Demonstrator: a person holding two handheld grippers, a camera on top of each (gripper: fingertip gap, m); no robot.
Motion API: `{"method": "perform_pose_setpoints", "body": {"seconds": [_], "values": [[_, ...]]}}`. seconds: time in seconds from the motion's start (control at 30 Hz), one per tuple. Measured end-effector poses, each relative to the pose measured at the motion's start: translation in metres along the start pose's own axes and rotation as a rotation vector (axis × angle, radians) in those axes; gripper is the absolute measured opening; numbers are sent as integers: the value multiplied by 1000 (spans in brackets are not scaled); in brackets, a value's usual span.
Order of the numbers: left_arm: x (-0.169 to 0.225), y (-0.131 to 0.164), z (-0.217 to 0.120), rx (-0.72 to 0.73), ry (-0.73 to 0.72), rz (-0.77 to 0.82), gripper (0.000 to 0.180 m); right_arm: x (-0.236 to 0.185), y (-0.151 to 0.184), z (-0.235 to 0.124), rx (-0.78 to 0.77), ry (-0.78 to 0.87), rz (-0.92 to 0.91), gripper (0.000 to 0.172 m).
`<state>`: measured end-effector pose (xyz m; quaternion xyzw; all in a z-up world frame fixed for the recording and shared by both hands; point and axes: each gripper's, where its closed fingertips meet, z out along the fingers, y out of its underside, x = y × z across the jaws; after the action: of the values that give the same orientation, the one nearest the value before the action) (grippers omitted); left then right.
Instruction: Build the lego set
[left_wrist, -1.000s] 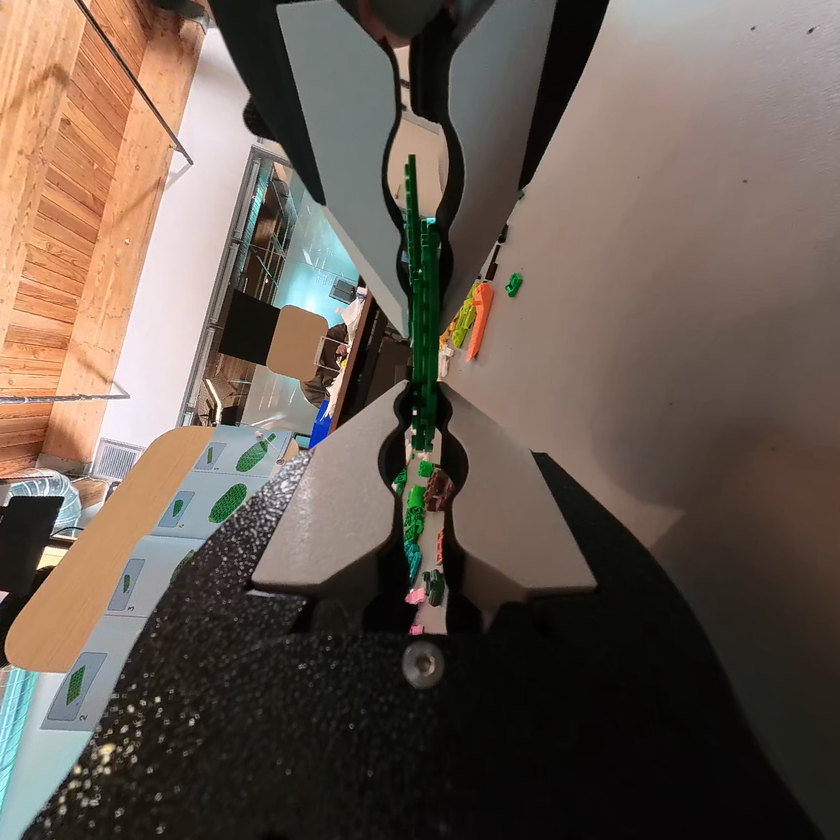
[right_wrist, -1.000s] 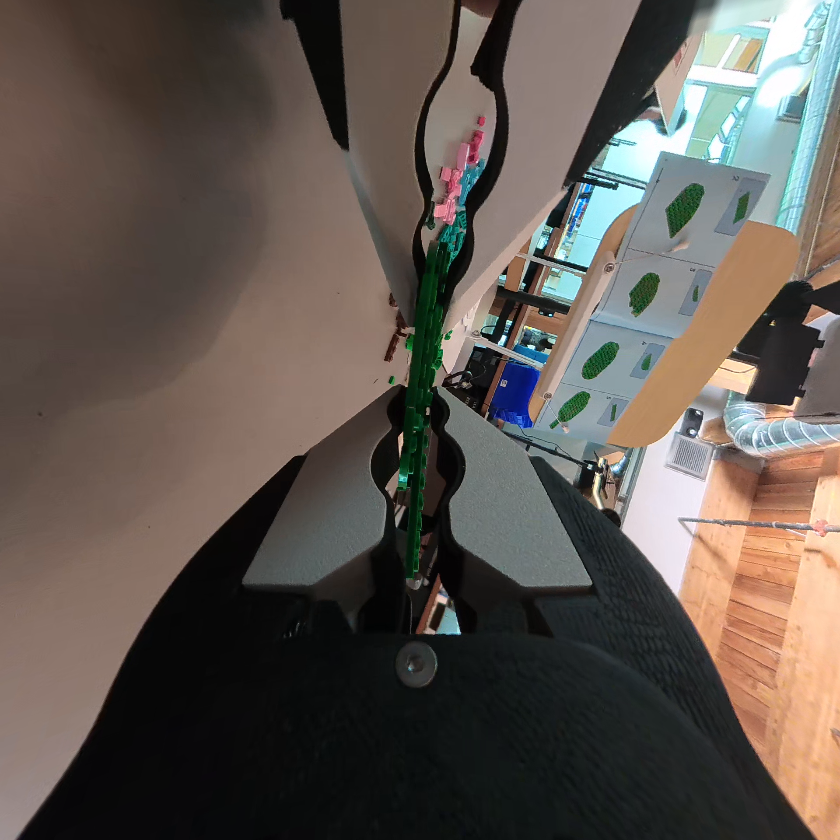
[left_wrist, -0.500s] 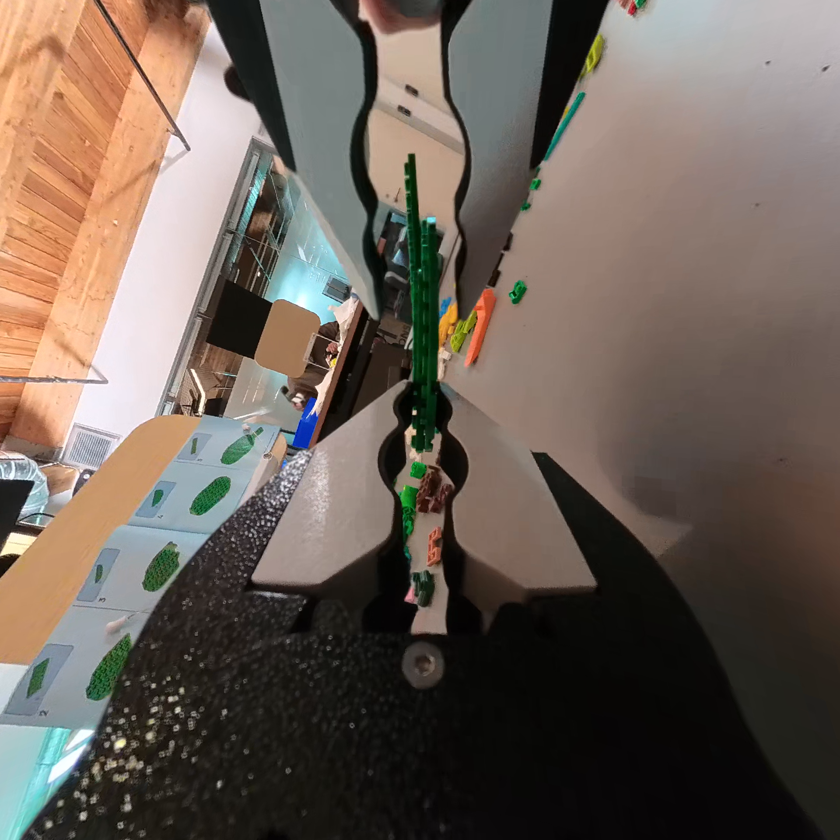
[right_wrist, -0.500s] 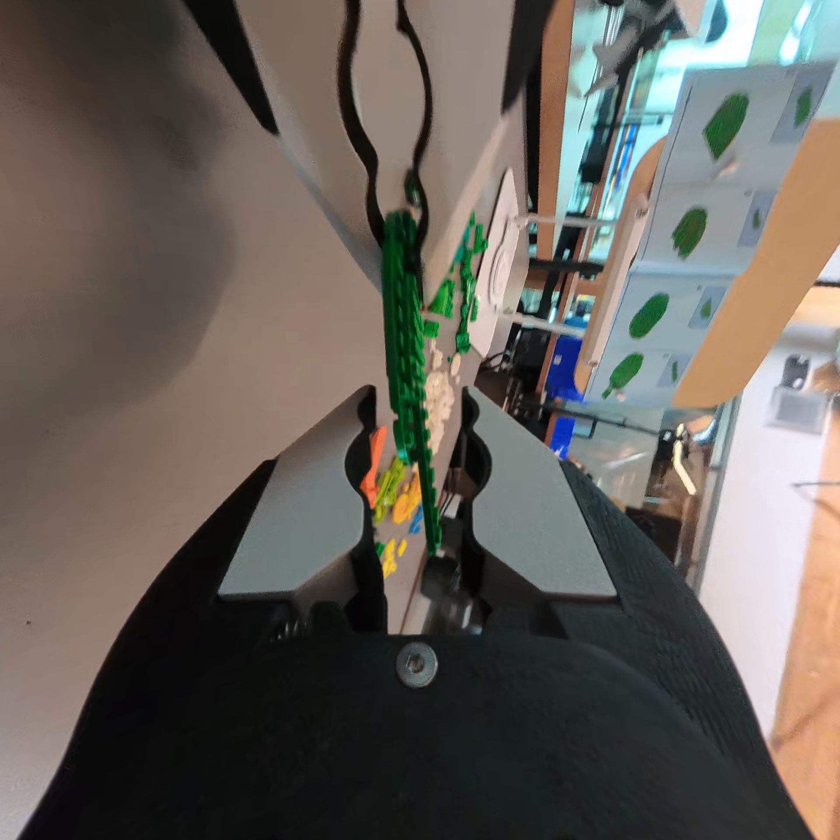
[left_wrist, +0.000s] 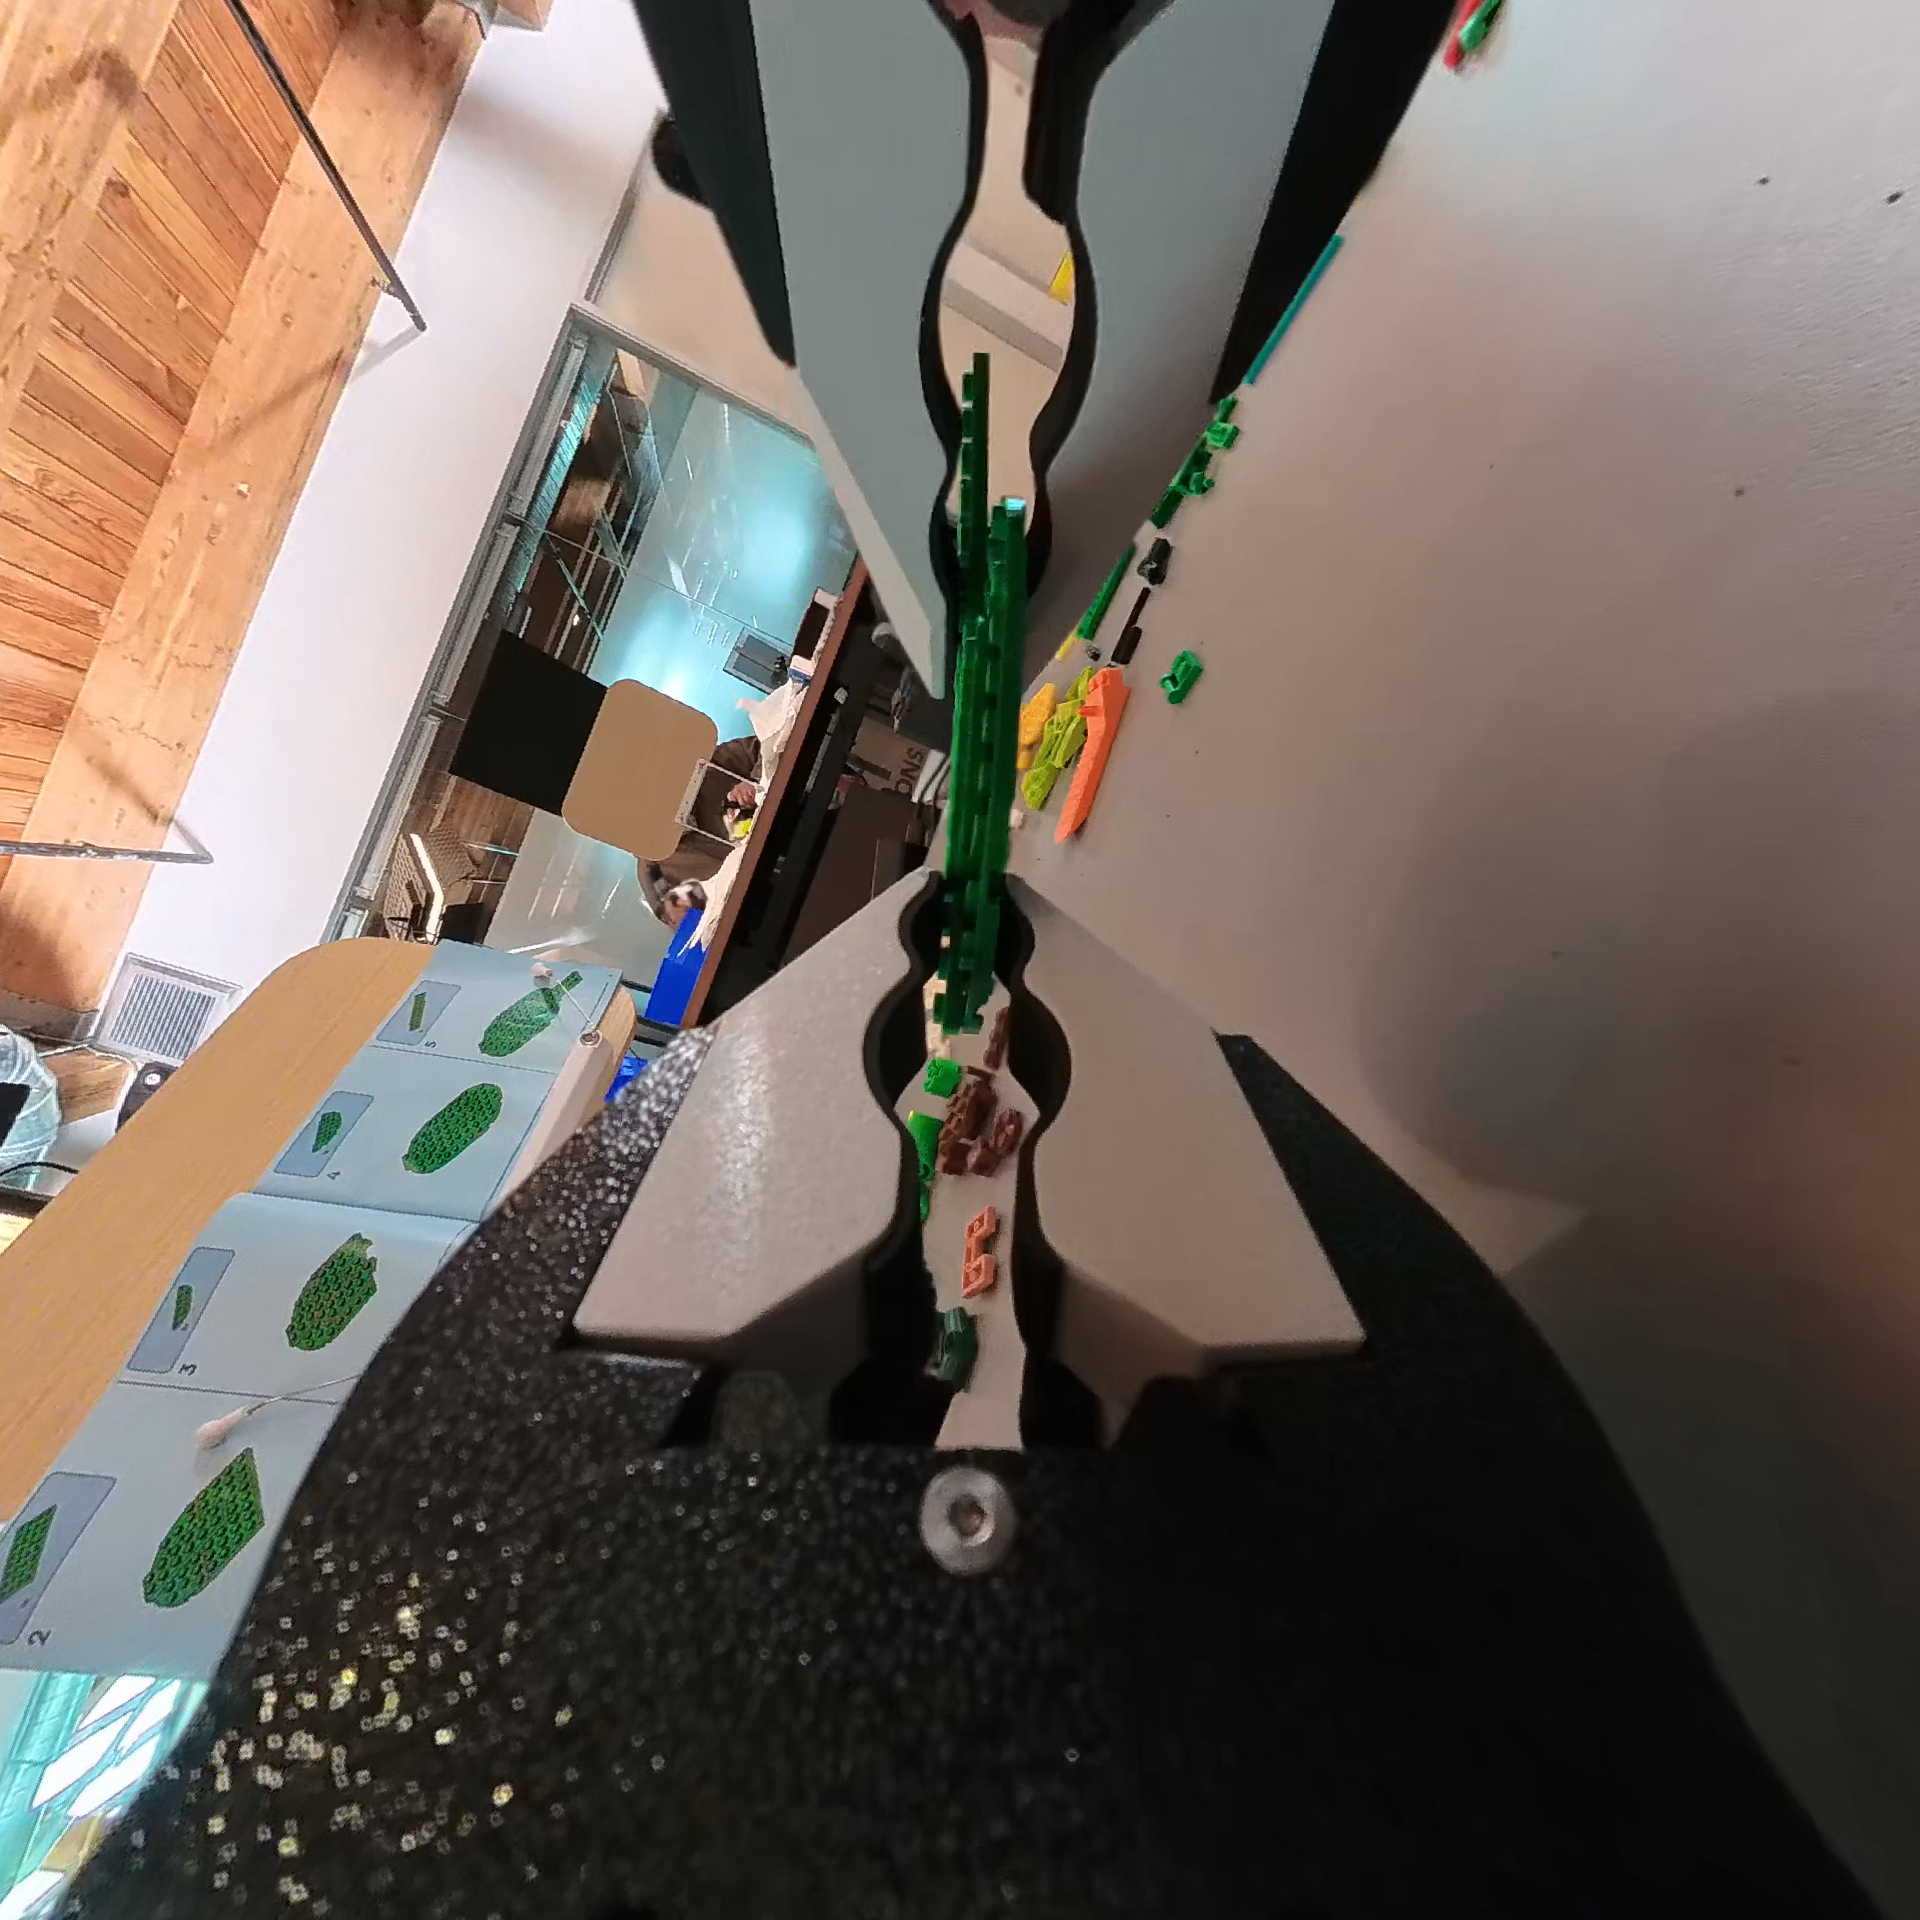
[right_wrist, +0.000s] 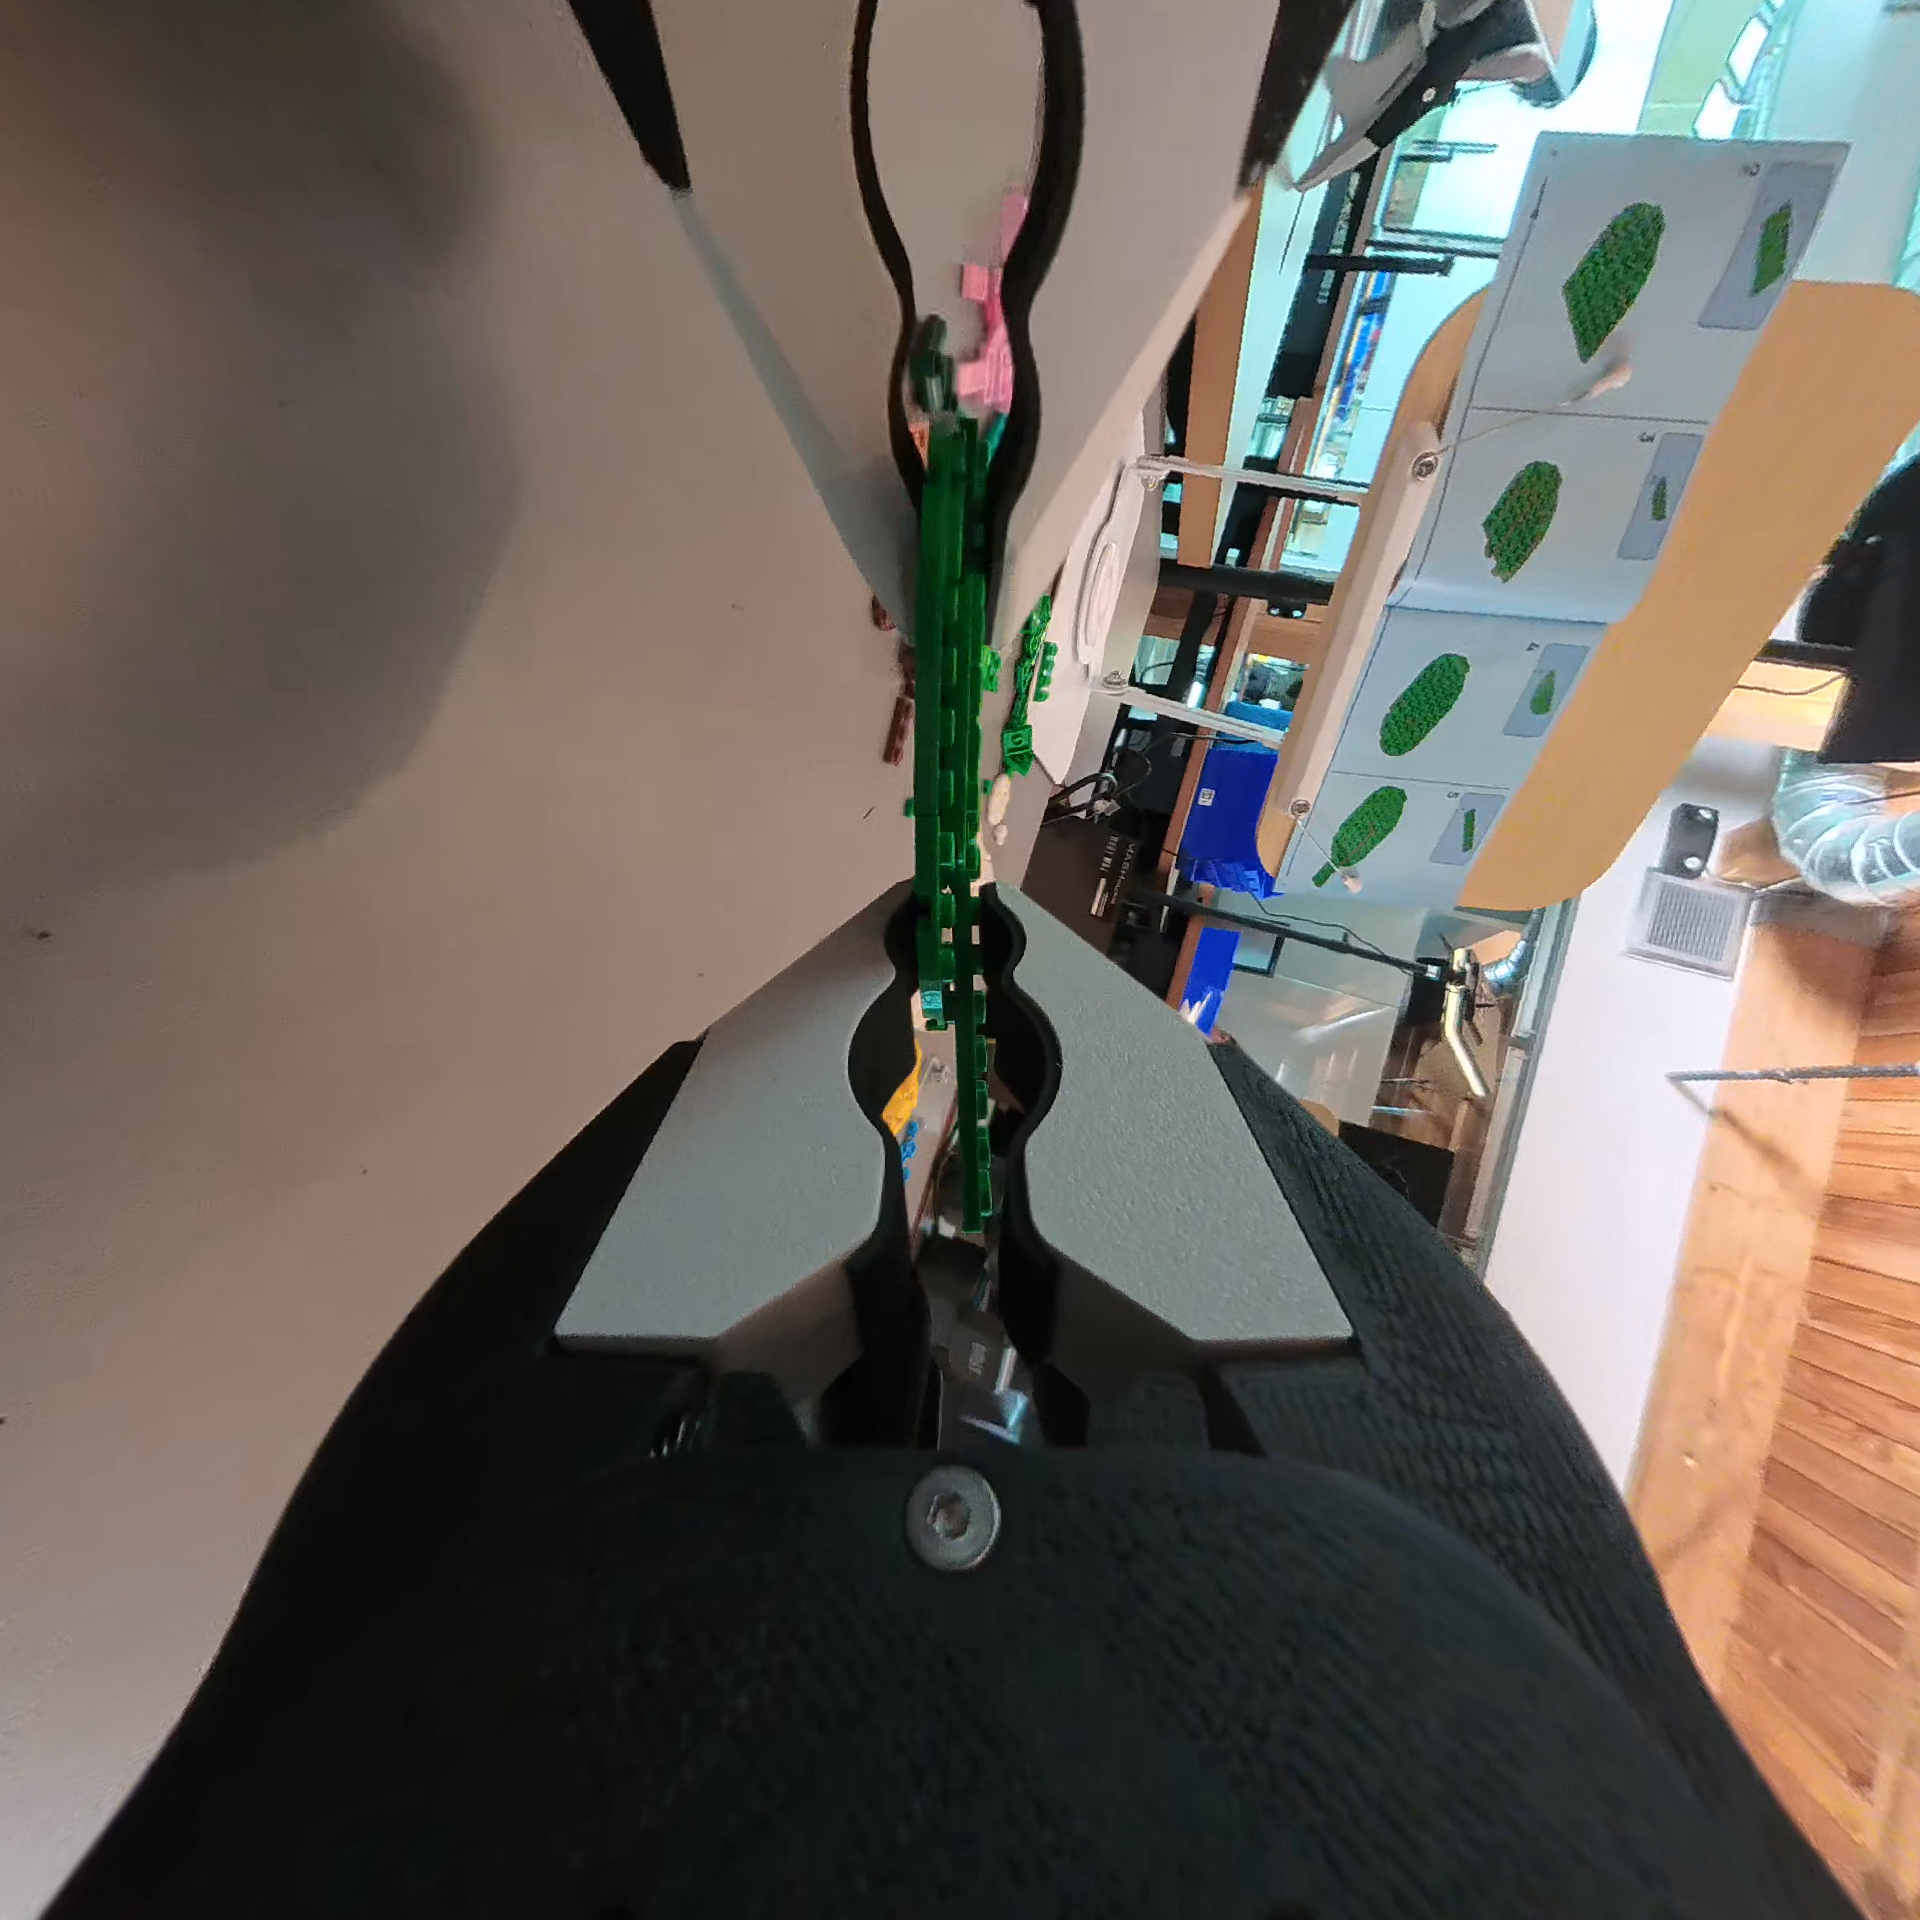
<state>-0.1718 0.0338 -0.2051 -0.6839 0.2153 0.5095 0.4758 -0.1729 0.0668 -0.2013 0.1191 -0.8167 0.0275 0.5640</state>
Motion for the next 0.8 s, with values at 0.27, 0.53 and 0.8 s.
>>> {"method": "perform_pose_setpoints", "body": {"seconds": [0.27, 0.53, 0.8], "values": [[6, -3, 0, 24, 44, -32, 5, -1, 1, -6, 59, -65, 178, 25], [11, -10, -3, 102, 136, -157, 5, -8, 1, -19, 119, -156, 226, 9], [11, -13, -2, 132, 101, -114, 20, -21, 3, -25, 94, -235, 217, 6]]}}
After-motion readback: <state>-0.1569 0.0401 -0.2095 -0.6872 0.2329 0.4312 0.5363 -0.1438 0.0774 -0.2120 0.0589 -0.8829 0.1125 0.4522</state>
